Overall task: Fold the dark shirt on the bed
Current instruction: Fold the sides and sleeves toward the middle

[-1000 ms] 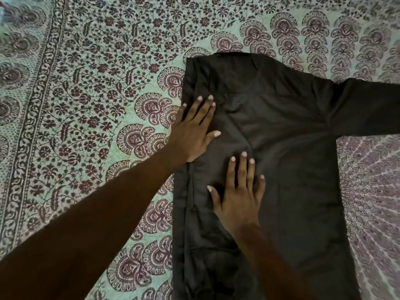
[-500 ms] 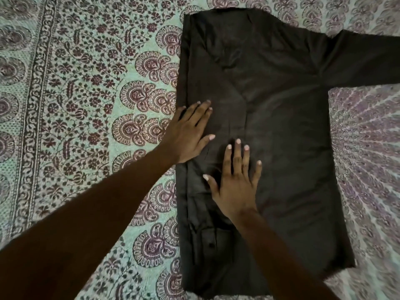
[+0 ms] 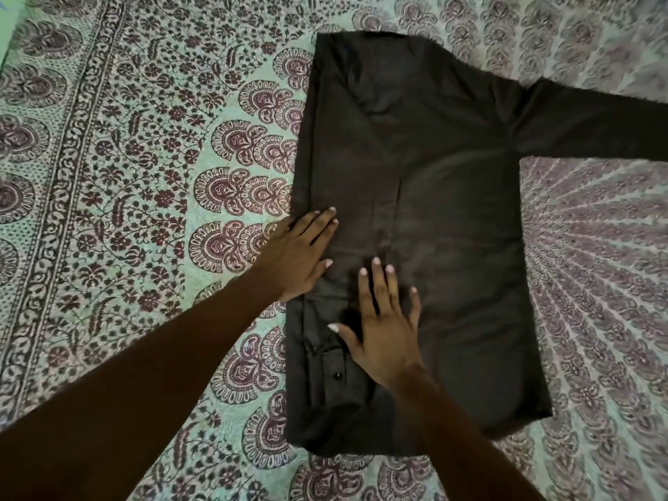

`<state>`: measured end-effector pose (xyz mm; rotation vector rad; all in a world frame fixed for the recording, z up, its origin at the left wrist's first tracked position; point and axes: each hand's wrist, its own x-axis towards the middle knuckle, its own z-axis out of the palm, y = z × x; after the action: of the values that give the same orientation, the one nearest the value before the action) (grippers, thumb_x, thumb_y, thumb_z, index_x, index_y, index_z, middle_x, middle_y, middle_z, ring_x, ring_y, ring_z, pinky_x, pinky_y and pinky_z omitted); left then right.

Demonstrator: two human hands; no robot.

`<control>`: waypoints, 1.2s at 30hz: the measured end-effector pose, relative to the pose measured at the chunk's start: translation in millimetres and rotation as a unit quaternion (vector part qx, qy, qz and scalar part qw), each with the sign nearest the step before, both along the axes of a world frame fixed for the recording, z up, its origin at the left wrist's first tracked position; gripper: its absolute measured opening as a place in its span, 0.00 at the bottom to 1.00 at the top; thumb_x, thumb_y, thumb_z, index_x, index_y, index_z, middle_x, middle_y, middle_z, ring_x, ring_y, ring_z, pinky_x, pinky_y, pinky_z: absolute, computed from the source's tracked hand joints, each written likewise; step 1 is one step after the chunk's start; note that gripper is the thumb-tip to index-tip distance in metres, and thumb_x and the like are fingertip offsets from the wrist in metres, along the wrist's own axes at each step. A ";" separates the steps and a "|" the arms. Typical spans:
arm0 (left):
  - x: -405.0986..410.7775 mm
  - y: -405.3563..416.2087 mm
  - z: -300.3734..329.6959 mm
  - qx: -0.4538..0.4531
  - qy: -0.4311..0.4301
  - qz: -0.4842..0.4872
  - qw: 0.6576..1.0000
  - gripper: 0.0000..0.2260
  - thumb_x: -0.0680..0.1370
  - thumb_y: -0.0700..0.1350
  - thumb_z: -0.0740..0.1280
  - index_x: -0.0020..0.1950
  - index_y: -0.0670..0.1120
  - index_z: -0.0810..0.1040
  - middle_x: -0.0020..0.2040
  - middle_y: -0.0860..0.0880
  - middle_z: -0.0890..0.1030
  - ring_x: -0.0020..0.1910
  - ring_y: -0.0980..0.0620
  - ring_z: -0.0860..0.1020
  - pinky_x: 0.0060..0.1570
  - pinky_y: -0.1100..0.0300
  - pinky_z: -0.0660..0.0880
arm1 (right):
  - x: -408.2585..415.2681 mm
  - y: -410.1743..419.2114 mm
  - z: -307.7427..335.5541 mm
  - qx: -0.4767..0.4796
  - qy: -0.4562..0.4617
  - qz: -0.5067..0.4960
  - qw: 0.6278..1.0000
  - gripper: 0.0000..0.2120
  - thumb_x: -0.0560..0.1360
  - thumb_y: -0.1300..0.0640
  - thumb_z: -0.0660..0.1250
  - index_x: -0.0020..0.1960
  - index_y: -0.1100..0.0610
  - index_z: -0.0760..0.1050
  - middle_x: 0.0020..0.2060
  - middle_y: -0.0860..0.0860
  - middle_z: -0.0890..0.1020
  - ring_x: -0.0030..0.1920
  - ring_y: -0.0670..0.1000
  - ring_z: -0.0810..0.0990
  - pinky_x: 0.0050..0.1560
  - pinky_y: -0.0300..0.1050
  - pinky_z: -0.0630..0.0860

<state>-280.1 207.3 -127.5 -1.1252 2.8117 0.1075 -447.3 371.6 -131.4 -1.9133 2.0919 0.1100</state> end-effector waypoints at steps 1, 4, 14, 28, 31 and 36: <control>3.4 6.2 0.6 0.003 0.004 0.007 1.000 0.31 0.81 0.59 0.55 0.80 0.44 0.58 0.81 0.46 0.57 0.76 0.44 0.62 0.69 0.44 0.62 | 1.8 5.8 -0.1 0.003 -0.002 0.012 1.000 0.44 0.78 0.28 0.49 0.82 0.56 0.50 0.82 0.55 0.46 0.82 0.56 0.44 0.75 0.70 0.50; 13.0 21.3 -3.5 0.032 -0.002 0.016 0.999 0.35 0.81 0.64 0.52 0.81 0.45 0.55 0.81 0.46 0.57 0.77 0.44 0.61 0.71 0.42 0.60 | 6.2 17.8 -3.8 0.014 -0.003 0.021 1.000 0.42 0.78 0.29 0.49 0.82 0.56 0.50 0.82 0.53 0.46 0.82 0.54 0.45 0.74 0.70 0.54; 29.5 29.6 -13.5 0.066 -0.033 -0.003 0.997 0.55 0.68 0.81 0.50 0.82 0.45 0.44 0.83 0.46 0.42 0.82 0.48 0.45 0.72 0.34 0.51 | -2.0 44.9 -2.7 0.030 -0.010 0.078 0.996 0.47 0.75 0.23 0.49 0.83 0.52 0.45 0.82 0.52 0.42 0.82 0.53 0.41 0.75 0.70 0.49; -40.3 -4.8 41.3 0.077 0.070 0.077 0.992 0.25 0.80 0.55 0.58 0.74 0.44 0.68 0.71 0.46 0.70 0.70 0.44 0.68 0.66 0.45 0.66 | -49.6 -33.0 44.6 -0.063 -0.183 -0.138 0.971 0.30 0.77 0.36 0.56 0.69 0.54 0.76 0.64 0.54 0.81 0.63 0.56 0.80 0.64 0.57 0.74; -79.0 -24.6 45.3 0.106 0.099 0.079 0.986 0.24 0.81 0.51 0.61 0.75 0.45 0.67 0.74 0.47 0.68 0.73 0.46 0.66 0.67 0.47 0.65 | -87.2 -66.8 51.7 -0.146 -0.244 -0.228 0.931 0.18 0.77 0.47 0.68 0.60 0.59 0.81 0.51 0.56 0.85 0.51 0.57 0.84 0.54 0.46 0.79; -152.3 -67.3 44.1 0.145 0.114 0.071 0.980 0.26 0.81 0.50 0.62 0.78 0.46 0.61 0.79 0.49 0.61 0.77 0.48 0.60 0.72 0.49 0.61 | -157.9 -121.9 47.9 -0.179 -0.319 -0.305 0.879 0.11 0.76 0.59 0.73 0.57 0.62 0.81 0.48 0.56 0.86 0.48 0.53 0.85 0.54 0.49 0.81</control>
<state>-432.4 140.0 -83.4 -1.3097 2.7755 0.6759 -605.3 249.7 -83.6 -1.0926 2.1757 -0.9649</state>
